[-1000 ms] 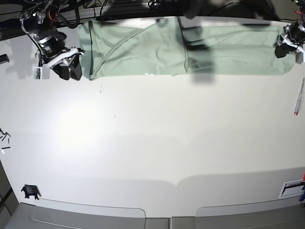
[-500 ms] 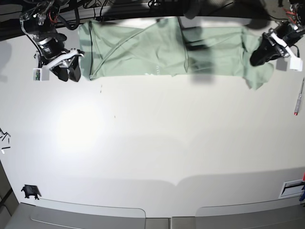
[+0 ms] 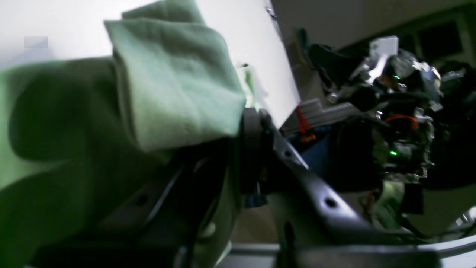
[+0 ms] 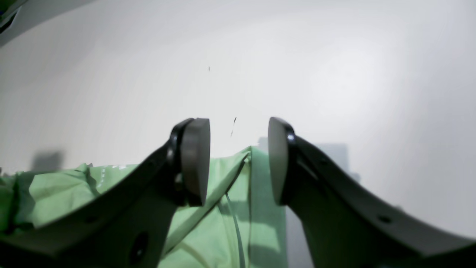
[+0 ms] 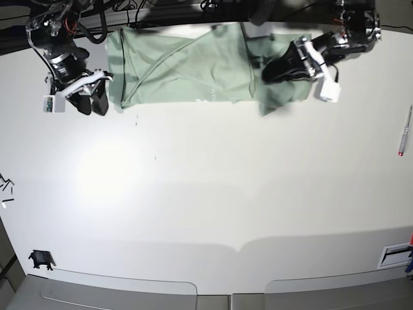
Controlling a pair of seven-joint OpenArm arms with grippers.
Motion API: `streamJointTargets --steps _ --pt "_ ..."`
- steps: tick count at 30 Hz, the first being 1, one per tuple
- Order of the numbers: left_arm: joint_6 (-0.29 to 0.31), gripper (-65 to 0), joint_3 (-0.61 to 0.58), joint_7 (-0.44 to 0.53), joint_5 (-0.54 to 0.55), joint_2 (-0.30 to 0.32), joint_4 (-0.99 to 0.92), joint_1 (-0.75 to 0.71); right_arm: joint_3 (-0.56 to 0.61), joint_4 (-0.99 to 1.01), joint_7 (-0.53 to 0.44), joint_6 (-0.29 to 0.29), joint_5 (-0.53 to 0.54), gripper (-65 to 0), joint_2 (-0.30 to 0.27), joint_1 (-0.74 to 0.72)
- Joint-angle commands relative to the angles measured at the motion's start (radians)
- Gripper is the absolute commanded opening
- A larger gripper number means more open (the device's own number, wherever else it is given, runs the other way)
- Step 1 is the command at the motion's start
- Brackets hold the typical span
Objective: Fold the T-shirt properly
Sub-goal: 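Grasp the hem end of the strip with the left gripper, then fold the hem end over toward the collar end with the left gripper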
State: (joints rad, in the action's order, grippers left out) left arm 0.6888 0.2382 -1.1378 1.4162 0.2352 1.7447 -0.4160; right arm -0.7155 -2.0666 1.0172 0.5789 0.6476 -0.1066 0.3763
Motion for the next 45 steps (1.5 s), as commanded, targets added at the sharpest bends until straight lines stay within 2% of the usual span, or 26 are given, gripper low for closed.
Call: streamJointTargets --steps 1,8,13,15,16,17,18,27,29,31,32,39,45 --pt "0.009 -65.0 -0.018 0.013 0.011 0.0 0.017 0.011 -0.004 -0.02 -0.023 0.004 0.018 -40.8 -0.009 -0.005" --pt "0.009 -65.0 -0.149 0.04 -0.078 -0.002 0.017 0.035 -0.004 -0.02 -0.023 0.004 0.018 -40.8 -0.009 -0.005" --pt "0.009 -64.5 -0.189 0.066 -0.134 -0.002 0.017 0.037 -0.004 -0.02 -0.023 0.004 0.018 -40.8 -0.009 -0.005" --pt "0.009 -44.3 -0.194 0.066 -0.134 -0.002 0.017 0.037 -0.004 -0.02 -0.023 0.004 0.018 -40.8 -0.009 -0.005" --pt "0.009 -37.5 -0.194 0.069 -0.133 -0.002 0.017 0.037 -0.004 -0.02 -0.023 0.003 0.018 -40.8 -0.009 -0.005" --pt "0.009 -34.4 -0.194 0.074 -0.133 -0.002 0.017 0.037 -0.004 -0.02 -0.023 0.004 0.018 -40.8 -0.009 -0.005" --pt "0.009 -34.0 -0.194 0.082 -0.133 -0.002 0.017 0.037 -0.004 -0.02 -0.023 0.004 0.018 -40.8 -0.009 -0.005" --pt "0.009 -35.1 -0.194 0.095 -0.134 -0.021 0.017 0.037 -0.004 -0.02 -0.023 0.004 0.018 -40.8 -0.009 -0.014" --pt "0.009 -43.6 -0.191 0.084 -0.142 -0.021 0.019 0.04 -0.004 -0.02 -0.023 0.004 0.017 -40.8 -0.009 -0.013" --pt "0.009 -63.2 -0.176 0.084 -0.221 -0.021 0.037 0.042 -0.004 -0.02 -0.023 0.004 0.016 -40.8 -0.009 -0.013" --pt "0.009 -65.0 -0.164 0.085 -0.263 -0.021 0.052 0.042 -0.004 -0.02 -0.023 0.004 0.013 -40.8 -0.009 -0.013" --pt "-0.002 -65.0 -0.05 0.144 -0.53 -0.015 0.156 0.036 -0.004 -0.02 -0.023 0.004 0.014 -40.8 -0.01 -0.013" --pt "-0.008 -65.0 -0.047 0.144 -0.589 0.007 0.16 -0.01 -0.004 -0.02 -0.024 0.004 0.014 -40.8 -0.01 -0.014"
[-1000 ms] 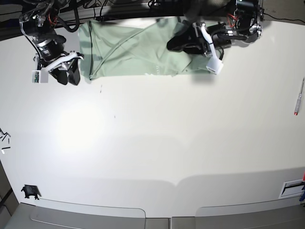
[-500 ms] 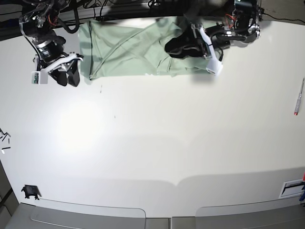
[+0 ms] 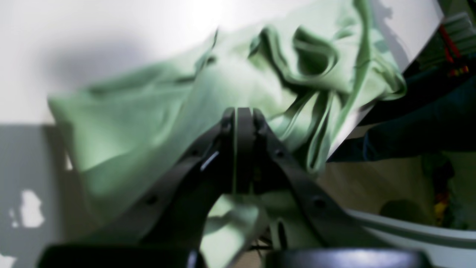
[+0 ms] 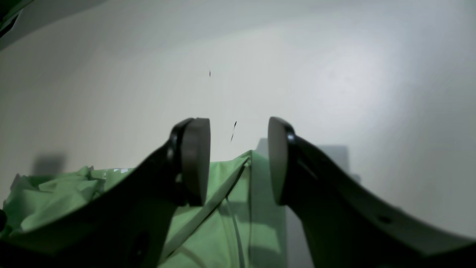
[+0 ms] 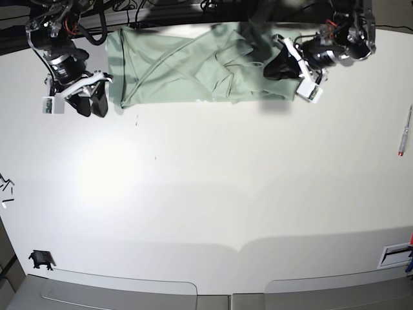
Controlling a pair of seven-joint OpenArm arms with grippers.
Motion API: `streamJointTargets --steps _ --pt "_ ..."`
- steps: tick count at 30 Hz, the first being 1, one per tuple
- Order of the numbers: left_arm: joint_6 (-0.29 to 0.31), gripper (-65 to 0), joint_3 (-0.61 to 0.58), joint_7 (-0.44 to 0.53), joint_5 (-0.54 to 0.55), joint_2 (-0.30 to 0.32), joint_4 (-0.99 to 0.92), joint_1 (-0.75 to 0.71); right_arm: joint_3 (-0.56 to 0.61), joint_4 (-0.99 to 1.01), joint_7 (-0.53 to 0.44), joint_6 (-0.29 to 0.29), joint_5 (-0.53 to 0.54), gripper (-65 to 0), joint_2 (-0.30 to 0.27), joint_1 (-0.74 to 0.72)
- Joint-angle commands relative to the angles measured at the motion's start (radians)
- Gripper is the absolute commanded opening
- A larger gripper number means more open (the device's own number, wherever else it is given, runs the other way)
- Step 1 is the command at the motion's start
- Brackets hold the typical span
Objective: Fold the T-shirt properly
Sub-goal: 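Fold the hem end over toward the collar end with the left gripper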
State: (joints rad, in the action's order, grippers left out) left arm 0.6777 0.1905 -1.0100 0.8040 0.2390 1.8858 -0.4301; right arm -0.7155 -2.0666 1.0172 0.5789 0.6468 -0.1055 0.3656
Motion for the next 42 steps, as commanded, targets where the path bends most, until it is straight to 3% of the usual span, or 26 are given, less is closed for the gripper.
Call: streamJointTargets --steps 1,6,10,13,18,25,29,33,42 --pt "0.003 -65.0 -0.005 0.017 0.028 0.003 0.019 -0.005 -0.004 -0.02 -0.026 0.004 0.015 -40.8 -0.011 -0.005" --pt "0.004 -65.0 -0.067 0.021 0.019 0.003 0.019 -0.019 -0.004 -0.02 -0.029 0.004 0.019 -40.8 -0.011 -0.019" --pt "0.002 -65.0 -0.095 0.098 -0.102 0.003 0.019 -0.019 -0.004 -0.02 -0.028 0.004 0.018 -40.8 -0.011 -0.022" --pt "-0.043 -65.0 -0.094 0.126 -0.152 0.003 0.019 -0.019 -0.004 -0.02 -0.025 0.004 0.018 -40.8 -0.011 -0.021" --pt "-0.046 -65.0 -0.093 0.138 -0.154 0.003 0.019 -0.016 -0.004 -0.02 -0.026 0.004 0.019 -40.8 -0.011 -0.022" --pt "-0.088 -65.0 -0.093 0.167 -0.264 0.003 0.019 -0.019 -0.004 -0.02 -0.026 0.004 0.019 -40.8 -0.011 -0.022" --pt "-0.088 -65.0 -0.095 0.151 -0.238 0.003 0.019 -0.028 -0.004 -0.02 -0.026 0.004 0.019 -40.8 -0.011 -0.022" --pt "-0.087 -65.0 -0.116 0.113 -0.127 0.003 0.019 -0.035 -0.004 -0.02 -0.026 0.004 0.019 -40.8 -0.011 -0.022" --pt "-0.079 -65.0 -0.359 0.121 -0.15 0.003 0.019 -0.021 -0.004 -0.02 -0.026 0.004 0.019 -40.8 -0.011 -0.022"
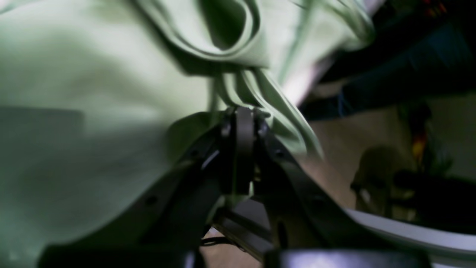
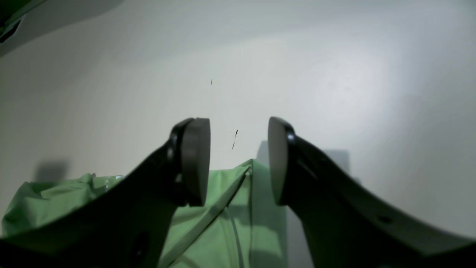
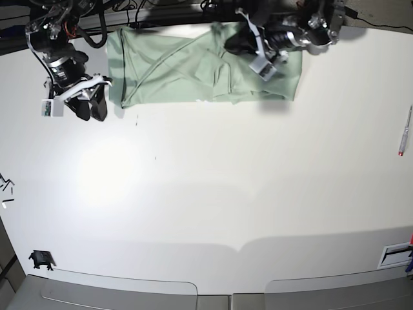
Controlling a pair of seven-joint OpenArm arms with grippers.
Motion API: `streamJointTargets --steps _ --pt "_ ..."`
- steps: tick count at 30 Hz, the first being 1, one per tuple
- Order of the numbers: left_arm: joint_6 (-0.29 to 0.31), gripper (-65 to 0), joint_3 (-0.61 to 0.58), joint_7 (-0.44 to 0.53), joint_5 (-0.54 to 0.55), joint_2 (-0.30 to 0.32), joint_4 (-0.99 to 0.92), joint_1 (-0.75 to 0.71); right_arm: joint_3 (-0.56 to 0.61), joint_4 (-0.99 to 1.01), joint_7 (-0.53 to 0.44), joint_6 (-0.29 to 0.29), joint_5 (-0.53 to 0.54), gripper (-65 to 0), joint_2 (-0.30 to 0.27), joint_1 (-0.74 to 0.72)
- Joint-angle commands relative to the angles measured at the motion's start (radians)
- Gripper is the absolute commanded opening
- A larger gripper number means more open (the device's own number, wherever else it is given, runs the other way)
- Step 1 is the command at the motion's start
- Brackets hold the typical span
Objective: Fold the T-shirt properly
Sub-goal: 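Fold the hem end over toward the collar end with the left gripper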
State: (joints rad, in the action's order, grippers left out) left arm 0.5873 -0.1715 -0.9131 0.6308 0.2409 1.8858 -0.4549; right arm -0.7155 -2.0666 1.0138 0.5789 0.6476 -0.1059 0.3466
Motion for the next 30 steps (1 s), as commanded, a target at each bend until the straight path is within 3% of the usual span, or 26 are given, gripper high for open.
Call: streamJointTargets --steps 1,7,11,14,23,30 --pt "0.012 -65.0 -0.015 0.024 0.024 0.0 0.019 0.007 -0.004 -0.02 -0.023 0.004 0.018 -40.8 -0.01 -0.003" --pt "0.012 -65.0 -0.045 0.024 0.019 0.001 0.019 0.046 -0.004 -0.02 -0.023 0.004 0.018 -40.8 -0.01 -0.003" --pt "0.004 -65.0 -0.045 0.025 -0.133 0.001 0.019 0.074 -0.004 -0.02 -0.022 0.004 0.018 -40.8 -0.01 -0.003" --pt "-0.092 -65.0 -0.045 0.08 -0.224 0.001 0.019 0.078 -0.004 -0.02 -0.022 0.004 0.018 -40.8 -0.01 -0.003" --pt "-0.109 -65.0 -0.096 0.184 -0.222 -0.016 0.019 0.078 -0.004 -0.02 -0.023 0.004 0.018 -40.8 -0.01 -0.003" --pt "-0.109 -65.0 -0.166 0.194 -0.222 -0.034 0.019 0.138 -0.004 -0.02 -0.023 0.004 0.018 -40.8 -0.01 -0.003"
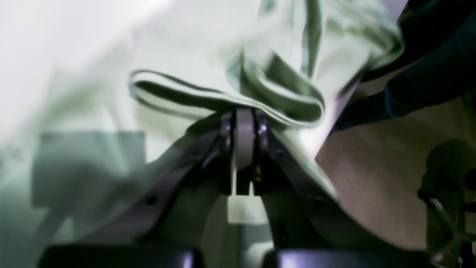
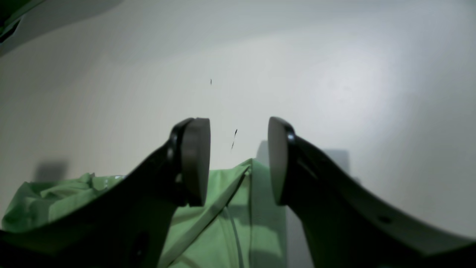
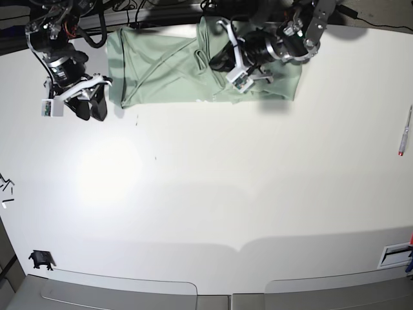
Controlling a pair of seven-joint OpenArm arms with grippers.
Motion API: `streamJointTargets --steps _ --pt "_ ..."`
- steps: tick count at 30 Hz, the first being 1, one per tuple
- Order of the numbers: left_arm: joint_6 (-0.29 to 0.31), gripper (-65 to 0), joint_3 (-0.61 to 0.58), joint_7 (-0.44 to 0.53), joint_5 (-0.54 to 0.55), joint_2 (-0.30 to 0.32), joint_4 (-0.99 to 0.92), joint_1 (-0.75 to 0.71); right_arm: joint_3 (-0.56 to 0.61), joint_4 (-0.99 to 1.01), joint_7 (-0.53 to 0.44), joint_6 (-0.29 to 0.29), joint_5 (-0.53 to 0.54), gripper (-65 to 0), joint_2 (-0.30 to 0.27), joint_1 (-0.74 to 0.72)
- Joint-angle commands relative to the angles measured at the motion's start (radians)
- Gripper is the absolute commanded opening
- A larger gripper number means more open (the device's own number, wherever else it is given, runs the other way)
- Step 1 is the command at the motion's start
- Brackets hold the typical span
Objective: Fold the T-shirt properly
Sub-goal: 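Fold the hem end over toward the collar end with the left gripper, then grasp the folded bundle with both grippers from opposite ends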
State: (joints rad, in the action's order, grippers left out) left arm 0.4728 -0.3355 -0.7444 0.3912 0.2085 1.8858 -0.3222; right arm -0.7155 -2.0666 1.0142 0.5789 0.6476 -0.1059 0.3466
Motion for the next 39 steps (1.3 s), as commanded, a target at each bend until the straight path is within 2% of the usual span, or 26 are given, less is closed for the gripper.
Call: streamJointTargets --steps 1,7,16,19,21,25,29,31,34,37,39 --pt "0.005 -65.0 -0.002 0.035 0.017 -0.01 0.019 0.013 -0.004 -0.02 -0.023 0.004 0.018 -40.8 -0.01 -0.003" --pt "0.005 -65.0 -0.002 0.118 0.017 -0.014 0.019 0.056 -0.004 -0.02 -0.023 0.004 0.018 -40.8 -0.008 -0.003" --pt "0.005 -65.0 0.003 0.131 0.017 -0.013 0.019 0.079 -0.004 -0.02 -0.026 0.004 0.014 -40.8 -0.008 -0.003" --pt "0.005 -65.0 0.032 0.087 0.018 -0.011 0.031 0.079 -0.006 -0.02 -0.027 0.002 -0.052 -40.8 -0.01 -0.003" --pt "0.005 -65.0 0.066 0.049 0.018 -0.007 0.051 0.078 -0.007 -0.02 -0.029 -0.02 -0.114 -40.8 -0.021 -0.002" --pt "0.005 -65.0 0.141 0.026 0.022 0.026 0.089 0.075 -0.007 -0.016 -0.041 -0.018 -0.183 -40.3 -0.077 0.006" --pt "0.005 -65.0 0.185 0.026 0.034 0.076 0.091 0.072 -0.007 0.053 -0.104 -0.022 -0.201 -25.2 -0.149 0.042" --pt "0.005 -65.0 0.193 0.026 0.032 0.101 0.091 0.072 -0.008 0.112 -0.11 -0.035 -0.202 -21.3 -0.177 0.044" --pt "0.005 -65.0 0.193 0.027 0.032 0.122 0.091 0.069 -0.007 0.224 -0.117 -0.037 -0.173 -21.3 -0.209 0.027" --pt "0.005 -65.0 0.193 0.035 0.032 0.122 0.091 0.07 -0.007 0.357 -0.099 -0.032 -0.044 -21.3 -0.227 -0.001" --pt "0.005 -65.0 0.193 0.035 0.032 0.122 0.091 0.07 -0.007 0.446 -0.073 -0.002 0.027 -21.3 -0.227 -0.028"
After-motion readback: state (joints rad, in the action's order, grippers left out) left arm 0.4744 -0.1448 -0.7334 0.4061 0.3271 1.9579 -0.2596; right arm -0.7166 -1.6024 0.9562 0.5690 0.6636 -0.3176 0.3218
